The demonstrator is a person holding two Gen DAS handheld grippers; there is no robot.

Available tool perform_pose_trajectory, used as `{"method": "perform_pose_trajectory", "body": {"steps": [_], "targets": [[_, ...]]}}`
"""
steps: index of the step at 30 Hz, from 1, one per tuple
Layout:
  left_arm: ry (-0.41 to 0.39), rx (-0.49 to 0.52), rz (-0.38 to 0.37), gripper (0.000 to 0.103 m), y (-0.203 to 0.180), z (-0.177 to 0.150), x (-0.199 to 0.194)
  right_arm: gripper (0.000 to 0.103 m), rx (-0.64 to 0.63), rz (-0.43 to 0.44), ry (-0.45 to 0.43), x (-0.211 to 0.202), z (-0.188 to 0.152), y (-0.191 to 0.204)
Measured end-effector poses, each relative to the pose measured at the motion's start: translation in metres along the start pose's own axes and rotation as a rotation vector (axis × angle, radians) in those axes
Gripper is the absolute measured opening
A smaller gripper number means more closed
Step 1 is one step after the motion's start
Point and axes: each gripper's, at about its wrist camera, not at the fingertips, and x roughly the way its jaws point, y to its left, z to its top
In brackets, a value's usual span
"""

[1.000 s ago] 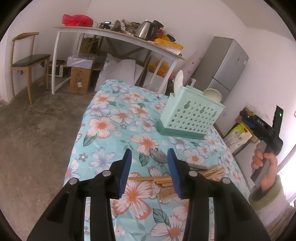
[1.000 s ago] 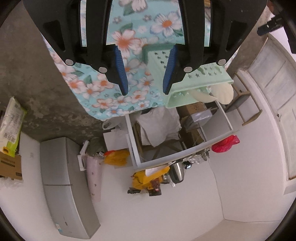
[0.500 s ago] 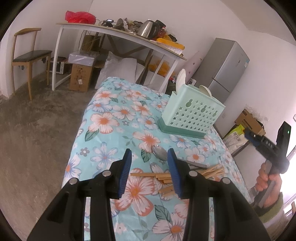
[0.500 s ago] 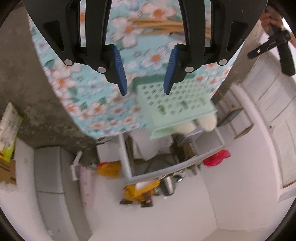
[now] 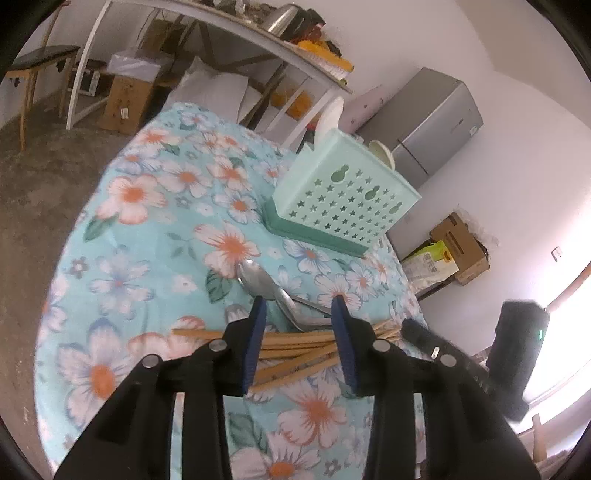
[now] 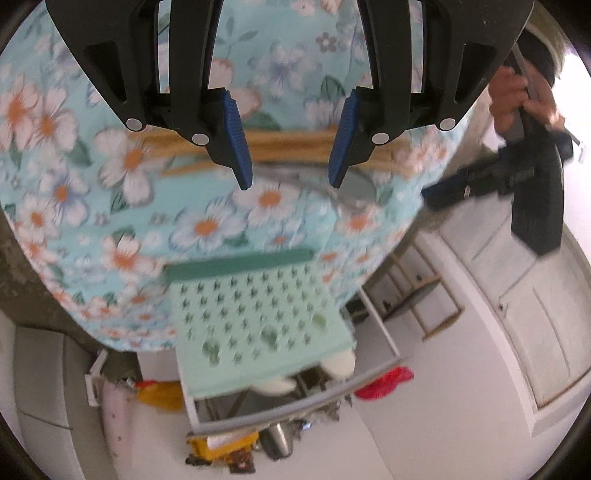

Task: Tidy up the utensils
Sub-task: 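Reach the left gripper to a metal spoon beside the chopsticks and grasp it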

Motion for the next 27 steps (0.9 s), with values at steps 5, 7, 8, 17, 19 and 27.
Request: {"method": "perform_pose_trajectory", "body": {"steps": [5, 7, 8, 17, 19, 27], "targets": [[0.056, -0.013, 0.043, 0.035, -0.002, 0.005, 0.025, 0.042, -0.017, -0.003, 0.048, 0.005, -0.019, 0.001], [0.072, -0.026, 0.049, 0.035, 0.001, 0.007, 0.033, 0.042, -0.005, 0.0, 0.057, 0.004, -0.024, -0.002], [0.082, -0.034, 0.051, 0.035, 0.002, 0.009, 0.037, 0.042, 0.004, 0.002, 0.059, 0.004, -0.026, -0.004], [0.147, -0.028, 0.105, 0.022, 0.004, 0.007, 0.063, 0.042, 0.075, 0.019, 0.048, -0.005, -0.033, -0.022], [0.146, -0.019, 0.136, 0.013, 0.003, 0.006, 0.066, 0.042, 0.083, 0.024, 0.046, -0.006, -0.033, -0.024], [0.097, -0.001, 0.163, 0.003, -0.002, 0.006, 0.06, 0.042, 0.102, 0.022, 0.032, -0.013, -0.036, -0.03]]}}
